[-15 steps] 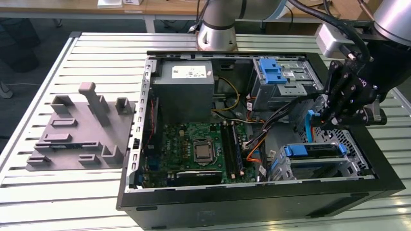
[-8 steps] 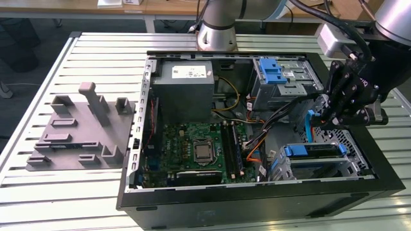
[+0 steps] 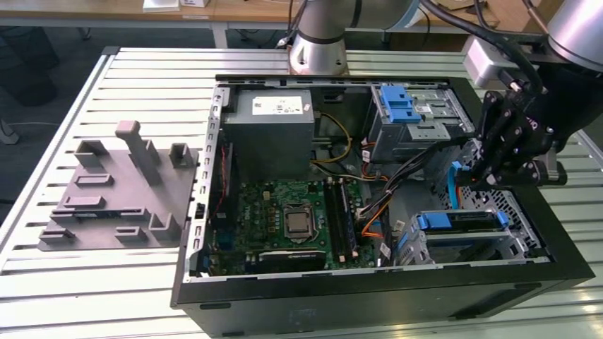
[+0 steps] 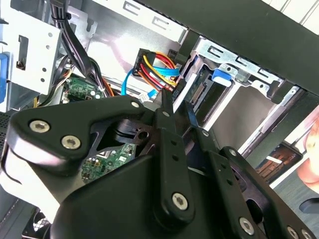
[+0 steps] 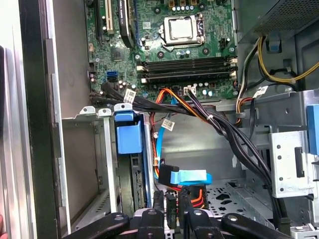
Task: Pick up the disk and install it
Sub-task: 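Insert the first disk wire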
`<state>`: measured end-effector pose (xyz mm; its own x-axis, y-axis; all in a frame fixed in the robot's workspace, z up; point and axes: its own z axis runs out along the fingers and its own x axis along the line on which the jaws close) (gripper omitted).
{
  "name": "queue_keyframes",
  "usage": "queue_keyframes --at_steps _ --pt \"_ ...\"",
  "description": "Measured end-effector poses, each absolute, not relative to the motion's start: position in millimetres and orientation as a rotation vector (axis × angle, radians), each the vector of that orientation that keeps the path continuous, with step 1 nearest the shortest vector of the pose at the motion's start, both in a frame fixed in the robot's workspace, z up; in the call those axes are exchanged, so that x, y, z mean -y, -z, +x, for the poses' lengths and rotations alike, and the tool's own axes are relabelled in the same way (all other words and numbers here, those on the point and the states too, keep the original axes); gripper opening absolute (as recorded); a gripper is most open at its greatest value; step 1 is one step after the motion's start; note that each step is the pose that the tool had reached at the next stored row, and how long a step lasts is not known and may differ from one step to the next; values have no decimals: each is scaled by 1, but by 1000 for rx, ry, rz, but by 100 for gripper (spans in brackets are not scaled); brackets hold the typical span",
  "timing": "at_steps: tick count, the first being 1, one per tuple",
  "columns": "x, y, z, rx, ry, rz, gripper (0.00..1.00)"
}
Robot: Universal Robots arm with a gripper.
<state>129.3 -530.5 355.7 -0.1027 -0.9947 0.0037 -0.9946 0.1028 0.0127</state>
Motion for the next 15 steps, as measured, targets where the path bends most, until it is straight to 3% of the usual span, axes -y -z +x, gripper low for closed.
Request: queue_keyframes --at_steps 9,11,15 --pt "531 -354 129 2325 10 2097 26" --pt "531 -354 129 2325 10 2097 17" --pt "531 -354 129 2325 10 2097 17"
